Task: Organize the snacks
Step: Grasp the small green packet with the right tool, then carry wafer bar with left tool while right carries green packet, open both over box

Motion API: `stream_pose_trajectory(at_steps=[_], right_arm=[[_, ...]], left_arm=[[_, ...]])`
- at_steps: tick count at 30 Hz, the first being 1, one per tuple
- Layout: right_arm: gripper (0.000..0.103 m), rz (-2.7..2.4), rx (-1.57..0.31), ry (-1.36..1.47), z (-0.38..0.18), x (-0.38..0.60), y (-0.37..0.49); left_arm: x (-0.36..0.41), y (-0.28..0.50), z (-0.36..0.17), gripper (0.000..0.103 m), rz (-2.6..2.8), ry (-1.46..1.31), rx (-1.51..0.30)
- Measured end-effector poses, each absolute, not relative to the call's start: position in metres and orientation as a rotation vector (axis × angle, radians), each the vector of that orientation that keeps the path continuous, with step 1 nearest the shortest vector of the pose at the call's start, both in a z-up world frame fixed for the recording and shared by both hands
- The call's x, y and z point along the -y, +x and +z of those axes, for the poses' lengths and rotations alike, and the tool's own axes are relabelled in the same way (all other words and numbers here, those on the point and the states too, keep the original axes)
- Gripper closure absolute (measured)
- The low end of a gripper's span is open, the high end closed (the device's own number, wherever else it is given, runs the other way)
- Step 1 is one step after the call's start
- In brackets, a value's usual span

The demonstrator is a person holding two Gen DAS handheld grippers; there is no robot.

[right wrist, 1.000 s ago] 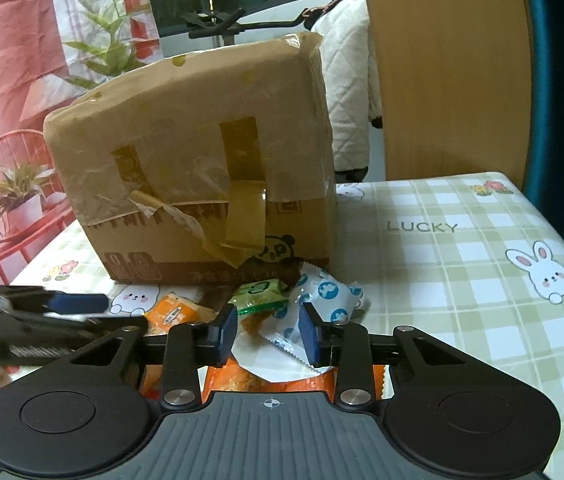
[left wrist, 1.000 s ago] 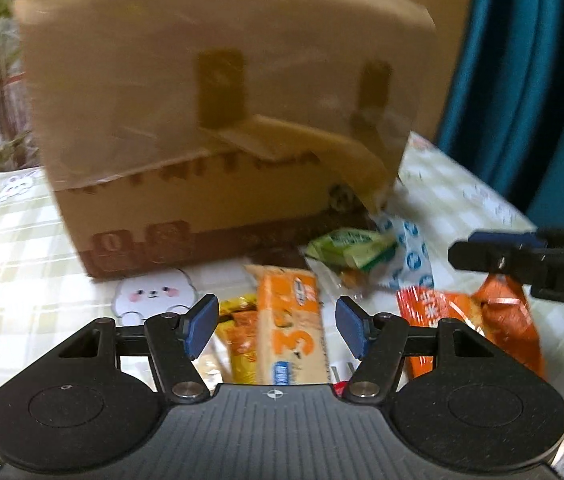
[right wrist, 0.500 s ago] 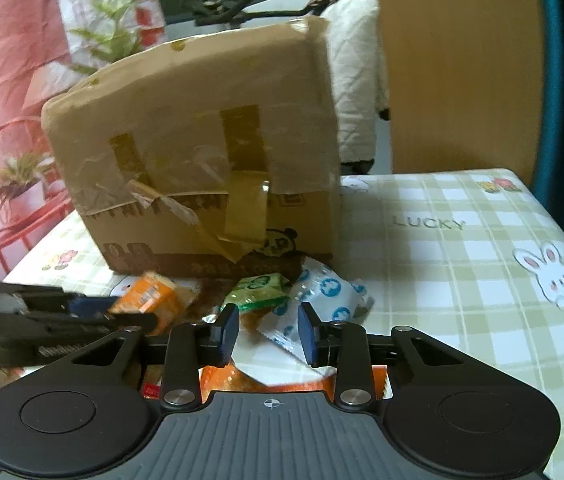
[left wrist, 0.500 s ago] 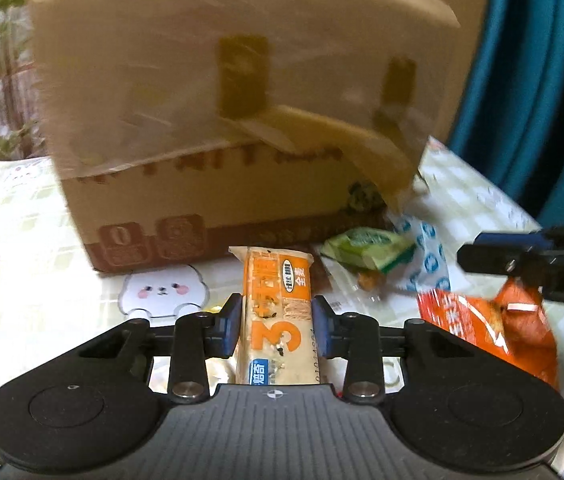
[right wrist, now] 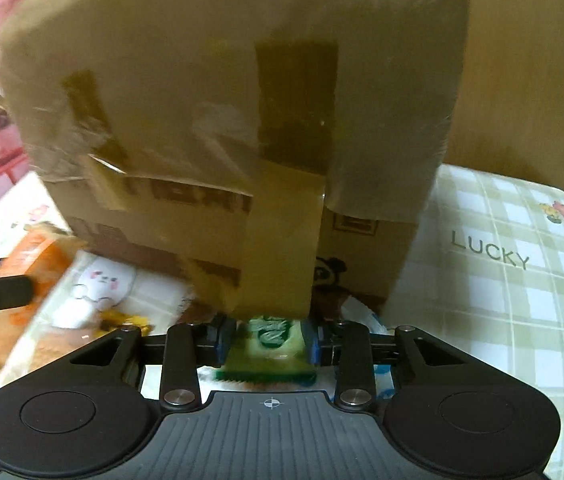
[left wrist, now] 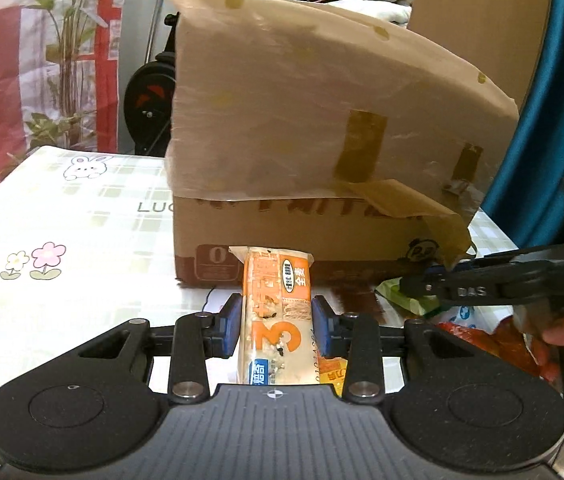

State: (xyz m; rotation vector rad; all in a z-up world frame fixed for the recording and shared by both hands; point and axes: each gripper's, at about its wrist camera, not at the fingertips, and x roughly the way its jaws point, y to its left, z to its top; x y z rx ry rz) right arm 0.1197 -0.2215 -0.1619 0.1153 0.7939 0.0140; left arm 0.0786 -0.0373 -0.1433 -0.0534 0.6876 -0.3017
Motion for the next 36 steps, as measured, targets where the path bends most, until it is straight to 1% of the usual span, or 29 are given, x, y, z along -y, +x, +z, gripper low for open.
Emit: stream_pose_trajectory(at_steps=[5, 12, 13, 14, 16, 18, 26, 36], right_arm=[[0.065, 0.019, -0.854, 0.076, -0.165, 0.216, 0.128], [0.067, 0.04, -0.886, 0.074, -0.167, 0.208, 0.124], [0.07, 0.05, -0.888, 0.067, -0.166, 0.206, 0.121], [0.076, 0.058, -0.884, 0.063, -0.164, 0.205, 0.118], [0.082, 0.072, -0.869, 0.073, -0.158, 0.203, 0.112], [0.085, 0.095, -0.847, 0.08, -0.152, 0.202, 0.105], [0.087, 0.155, -0.744, 0.13, -0.124, 0.204, 0.07], [0.087, 0.235, -0.477, 0.129, -0.044, 0.208, 0.032]], left_arm=[[0.033, 0.077, -0.142, 0.064, -0.299, -0.067, -0.682], [0.032, 0.074, -0.142, 0.064, -0.314, -0.072, -0.674], [0.032, 0.072, -0.141, 0.064, -0.314, -0.074, -0.674], [0.031, 0.072, -0.141, 0.064, -0.313, -0.076, -0.673], [0.028, 0.071, -0.14, 0.064, -0.311, -0.081, -0.668], [0.026, 0.07, -0.138, 0.064, -0.309, -0.084, -0.661], [0.02, 0.062, -0.128, 0.064, -0.311, -0.086, -0.628], [0.018, 0.059, -0.084, 0.064, -0.327, -0.085, -0.507]])
